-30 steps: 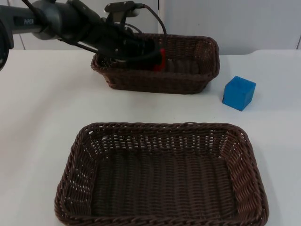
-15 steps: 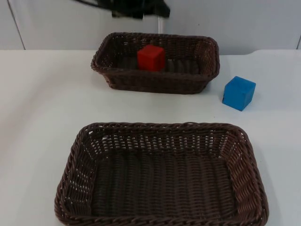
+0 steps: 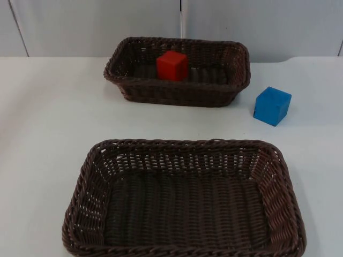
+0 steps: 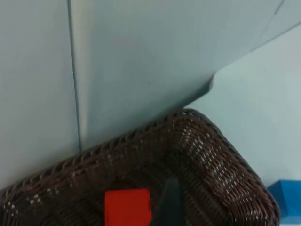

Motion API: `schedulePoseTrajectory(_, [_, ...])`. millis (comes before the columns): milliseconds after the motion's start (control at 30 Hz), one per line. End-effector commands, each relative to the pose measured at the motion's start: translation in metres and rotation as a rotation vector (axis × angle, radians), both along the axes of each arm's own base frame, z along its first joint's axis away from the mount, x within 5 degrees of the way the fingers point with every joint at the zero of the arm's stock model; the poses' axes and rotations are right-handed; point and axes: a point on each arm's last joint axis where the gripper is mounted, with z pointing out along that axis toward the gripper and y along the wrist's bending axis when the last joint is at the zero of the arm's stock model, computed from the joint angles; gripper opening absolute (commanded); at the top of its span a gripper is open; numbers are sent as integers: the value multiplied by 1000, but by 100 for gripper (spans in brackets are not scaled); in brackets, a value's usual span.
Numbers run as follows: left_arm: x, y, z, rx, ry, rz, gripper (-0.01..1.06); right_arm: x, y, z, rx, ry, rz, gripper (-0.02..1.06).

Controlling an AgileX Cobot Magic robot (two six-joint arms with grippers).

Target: Pick up one cube with the left hand and place it into the upper basket. Pick up one cube with the right hand and place it into the lower basket.

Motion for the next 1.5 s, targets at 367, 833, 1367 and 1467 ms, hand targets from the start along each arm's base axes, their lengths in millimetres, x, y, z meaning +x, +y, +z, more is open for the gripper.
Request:
schedulePoseTrajectory(367, [-16, 5, -2, 120, 150, -28, 70, 1, 0, -3, 1, 6, -6, 105])
schedulePoseTrajectory(833, [-41, 13, 51, 115, 101, 3, 70, 1, 0, -3, 1, 6, -6, 105])
schedulePoseTrajectory(1367, [-56, 20, 61, 166, 192, 32, 70, 1, 0, -3, 1, 6, -6, 105])
schedulePoseTrajectory(1467, [-55, 20, 62, 164, 178, 40, 68, 1, 0, -3, 1, 6, -6, 105])
